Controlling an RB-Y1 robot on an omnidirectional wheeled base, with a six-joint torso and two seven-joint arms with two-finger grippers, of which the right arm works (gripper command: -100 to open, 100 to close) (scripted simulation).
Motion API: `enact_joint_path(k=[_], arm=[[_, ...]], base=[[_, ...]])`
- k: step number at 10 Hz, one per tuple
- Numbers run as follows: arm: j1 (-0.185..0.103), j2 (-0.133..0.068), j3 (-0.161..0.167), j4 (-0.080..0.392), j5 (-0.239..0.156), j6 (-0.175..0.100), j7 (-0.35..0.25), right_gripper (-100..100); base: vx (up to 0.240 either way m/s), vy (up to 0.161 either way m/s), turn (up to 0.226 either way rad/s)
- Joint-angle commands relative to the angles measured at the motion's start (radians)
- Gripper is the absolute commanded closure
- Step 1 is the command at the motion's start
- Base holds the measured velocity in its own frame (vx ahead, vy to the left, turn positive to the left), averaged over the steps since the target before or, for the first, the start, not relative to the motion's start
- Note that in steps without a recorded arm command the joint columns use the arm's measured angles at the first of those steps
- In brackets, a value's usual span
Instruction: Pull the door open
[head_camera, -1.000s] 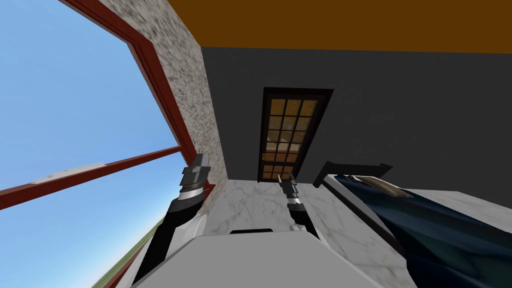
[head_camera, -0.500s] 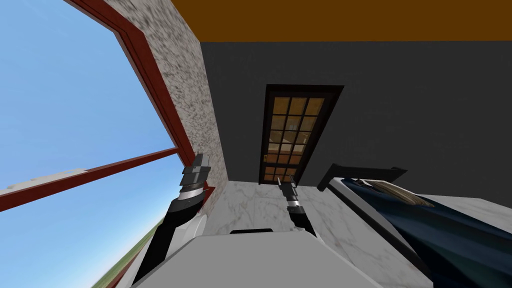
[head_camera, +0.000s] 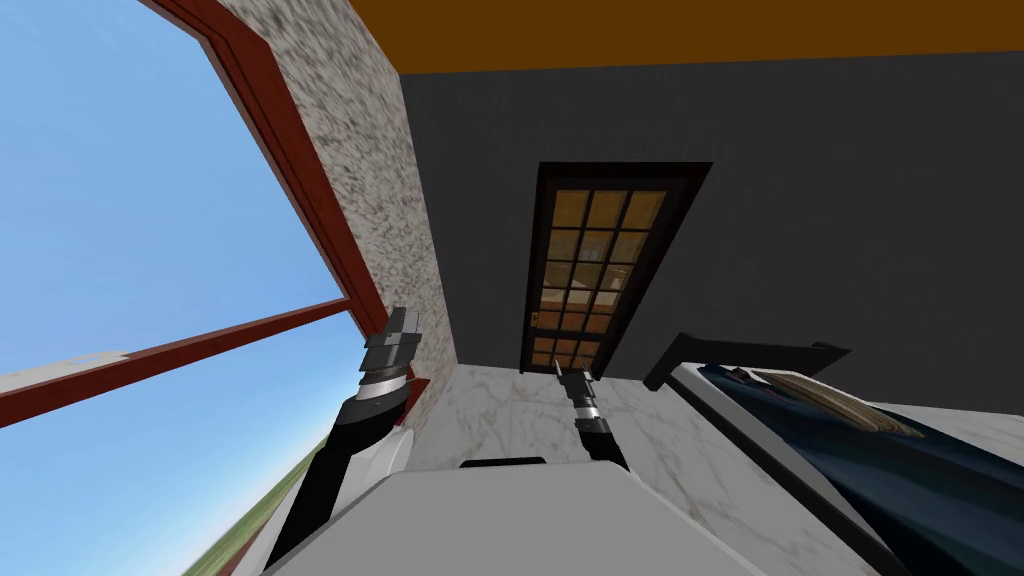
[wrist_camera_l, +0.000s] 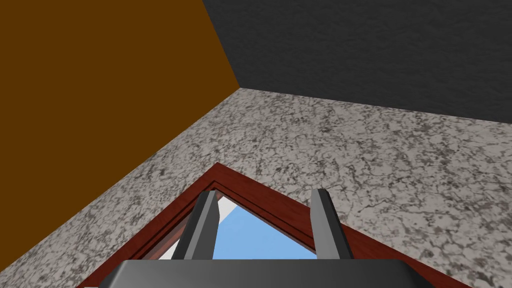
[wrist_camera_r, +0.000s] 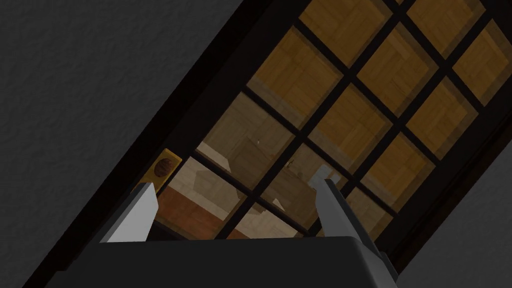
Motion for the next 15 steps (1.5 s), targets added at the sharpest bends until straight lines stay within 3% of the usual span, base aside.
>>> enact_joint_path(k=[1,15], arm=[[0.001,-0.007,0.004,0.027,-0.014,-0.015,-0.034,-100],[-0.024,-0.054,0.036,0.275,-0.132,-0.129,-0.292,-100]], base=[[0.106,0.034,0.035],[0.103,0.016,0.033]])
